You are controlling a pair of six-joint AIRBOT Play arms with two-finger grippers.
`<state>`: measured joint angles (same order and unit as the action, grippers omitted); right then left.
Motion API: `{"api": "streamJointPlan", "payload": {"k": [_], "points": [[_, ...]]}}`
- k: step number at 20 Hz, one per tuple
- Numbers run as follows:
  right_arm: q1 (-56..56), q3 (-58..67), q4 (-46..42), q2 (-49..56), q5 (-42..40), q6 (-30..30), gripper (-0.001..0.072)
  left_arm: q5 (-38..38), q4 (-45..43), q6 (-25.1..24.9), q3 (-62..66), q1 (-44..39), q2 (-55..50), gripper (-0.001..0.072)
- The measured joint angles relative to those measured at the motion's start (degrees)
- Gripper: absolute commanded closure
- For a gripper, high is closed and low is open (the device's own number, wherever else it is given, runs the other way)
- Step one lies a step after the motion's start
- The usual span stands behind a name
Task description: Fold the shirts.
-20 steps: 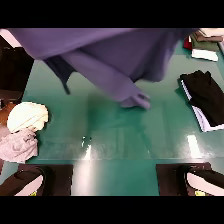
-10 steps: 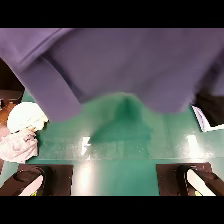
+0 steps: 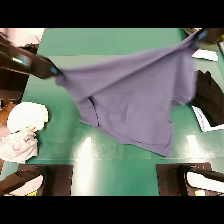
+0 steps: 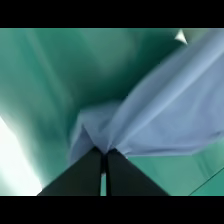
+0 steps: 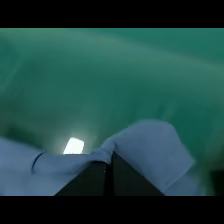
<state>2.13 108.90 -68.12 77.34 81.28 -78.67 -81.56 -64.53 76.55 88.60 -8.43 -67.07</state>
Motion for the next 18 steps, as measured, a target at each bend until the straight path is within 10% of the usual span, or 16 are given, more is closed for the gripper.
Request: {"api": "streamJointPlan", "payload": {"k": [2,4,6,9,18], "points": [[-1.99,-1.22,-0.28,6.32,-0.87,-0.13,0.0695,2.62,-2.43,-0.35,-3.98,0.02,-5.4,0.0668],[-2.71,-0.9,-0.63,11.8,-2.64,-0.85,0.0623,5.81,-5.16,0.11,-5.66,0.0,-9.79,0.0028],[-2.82,0.85,-0.7,16.13,-4.07,-1.44,0.011,9.09,-7.85,1.46,-5.62,0.02,-12.55,0.0056],[-1.73,4.59,-0.55,19.69,-3.72,-1.86,0.0293,11.39,-10.71,2.8,-2.1,0.02,-14.38,0.0056],[1.66,-9.25,-0.52,8.26,0.96,-1.66,0.03,3.63,-9.51,4.17,-4.66,-9.92,-15.37,0.0057]]}}
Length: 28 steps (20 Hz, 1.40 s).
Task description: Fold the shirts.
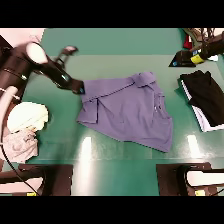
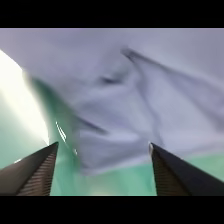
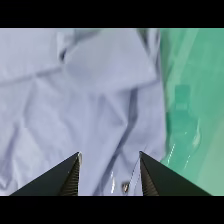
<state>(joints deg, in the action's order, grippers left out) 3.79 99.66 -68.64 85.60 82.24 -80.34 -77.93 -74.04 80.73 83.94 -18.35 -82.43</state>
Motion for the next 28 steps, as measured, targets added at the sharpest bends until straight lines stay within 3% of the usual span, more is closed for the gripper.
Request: {"api": "streamJointPlan", "payload": {"k": [8,17,18,19,20,22,23,28], "points": [[0.26,-20.9,0.02,-15.21,-5.44,0.5,0.03,6.05,-10.58,4.24,-14.23,-18.8,-0.15,0.0056],[0.39,-28.26,-0.02,-22.93,-9.92,0.55,0.03,12.85,-17.27,6.97,-19.8,-22.34,-0.22,0.0059],[0.39,-28.39,0.0,-23.12,-10.03,0.52,0.03,13.22,-17.64,7.17,-19.96,-22.4,-0.22,0.0211],[0.39,-28.48,-0.02,-23.23,-10.03,0.55,0.03,13.55,-17.9,7.48,-20.04,-22.47,-0.22,0.0455],[0.39,-28.55,0.0,-23.37,-10.05,0.52,0.03,13.84,-18.14,7.5,-20.15,-22.49,-0.22,0.0541],[0.39,-28.65,-0.02,-23.47,-10.08,0.52,0.03,14.16,-18.51,7.61,-20.26,-22.49,-0.22,0.0544],[0.39,-28.65,0.0,-23.5,-10.05,0.52,0.03,14.27,-18.6,7.74,-20.26,-22.51,-0.22,0.0683],[0.76,-28.81,-0.07,-23.61,-6.99,0.79,0.03,13.2,-21.31,9.07,-19.37,-21.31,0.79,0.0683]]}}
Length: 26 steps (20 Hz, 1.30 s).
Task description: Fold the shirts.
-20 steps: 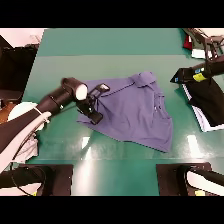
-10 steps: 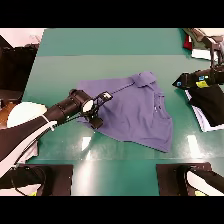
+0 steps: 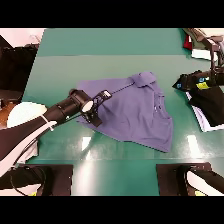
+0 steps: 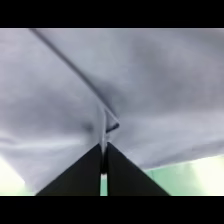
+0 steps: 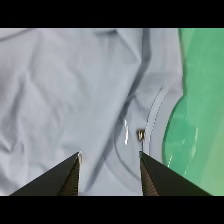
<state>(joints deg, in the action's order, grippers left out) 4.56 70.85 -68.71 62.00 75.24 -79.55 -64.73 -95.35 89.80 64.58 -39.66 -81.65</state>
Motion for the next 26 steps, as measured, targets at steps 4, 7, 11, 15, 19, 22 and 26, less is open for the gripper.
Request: {"api": "streamJointPlan", "payload": {"k": [4,7,11,15,19,22,26], "points": [[4.09,-5.09,-0.2,-2.27,5.05,0.48,0.03,-1.75,-1.18,2.08,1.31,7.93,6.99,0.0682],[9.92,-14.75,-0.28,-6.12,7.1,0.66,0.03,-2.78,1.88,2.71,1.49,16.37,13.18,0.0682],[17.09,-29.9,-0.04,-11.13,9.33,0.72,0.0184,-3.43,6.67,2.8,1.49,25.29,17.4,0.0682],[19.93,-41.92,0.98,-13.88,11.17,0.76,0.019,-3.41,9.55,2.82,1.49,28.57,18.58,0.0682],[20.55,-45.81,3.78,-14.1,11.56,0.68,0.0235,-3.32,10.58,2.8,1.49,29.42,18.91,0.0682],[20.52,-46.73,4.79,-12.04,11.82,0.61,0.0241,-3.02,11.15,2.8,1.49,29.66,18.97,0.0682],[15.63,-47.12,5.35,-7.5,9.9,0.09,0.0281,-2.78,11.76,2.8,1.49,29.75,18.99,0.0682]]}}
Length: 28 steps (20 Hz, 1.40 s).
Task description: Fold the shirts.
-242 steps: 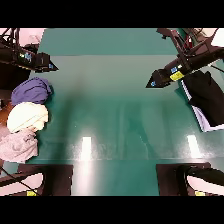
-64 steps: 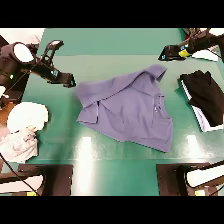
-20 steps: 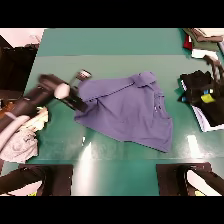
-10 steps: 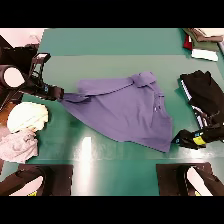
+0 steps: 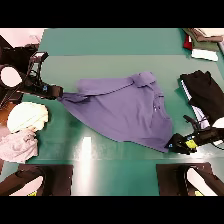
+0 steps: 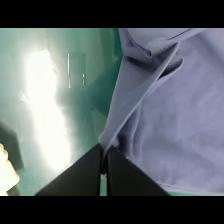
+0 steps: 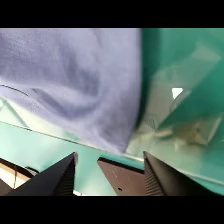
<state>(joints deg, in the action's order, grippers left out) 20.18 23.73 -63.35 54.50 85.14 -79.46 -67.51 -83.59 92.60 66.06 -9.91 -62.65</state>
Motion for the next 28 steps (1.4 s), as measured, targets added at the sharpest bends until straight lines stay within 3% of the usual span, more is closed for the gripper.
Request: {"api": "streamJointPlan", "payload": {"k": [1,2,5,10,14,22,28], "points": [[-1.92,-0.07,0.17,1.14,-1.16,-0.52,0.0297,0.0,0.09,0.0,0.0,0.02,0.0,0.0682],[-3.65,-0.07,0.35,1.99,-1.95,-0.98,0.0463,0.0,0.11,0.0,0.0,0.02,0.0,0.0682],[-8.15,-0.13,0.33,3.06,-4.7,-1.51,0.0694,0.0,0.2,0.0,0.0,0.0,0.0,0.0682],[-9.38,2.54,0.11,-2.75,-6.51,-2.14,0.0697,-0.02,0.33,-0.59,1.6,0.15,0.04,0.0683],[-6.58,13.11,0.5,-7.56,-6.56,-2.82,0.0697,1.64,3.26,-1.38,8.28,3.23,0.04,0.0683],[-4.07,52.59,0.87,-2.6,-10.58,-3.39,0.0697,8.04,29.79,-1.73,32.09,18.34,0.09,0.0682],[-3.93,86.97,0.72,4.04,-11.8,-3.41,0.0696,5.29,36.06,-5.44,52.39,20.96,1.86,0.0682]]}}
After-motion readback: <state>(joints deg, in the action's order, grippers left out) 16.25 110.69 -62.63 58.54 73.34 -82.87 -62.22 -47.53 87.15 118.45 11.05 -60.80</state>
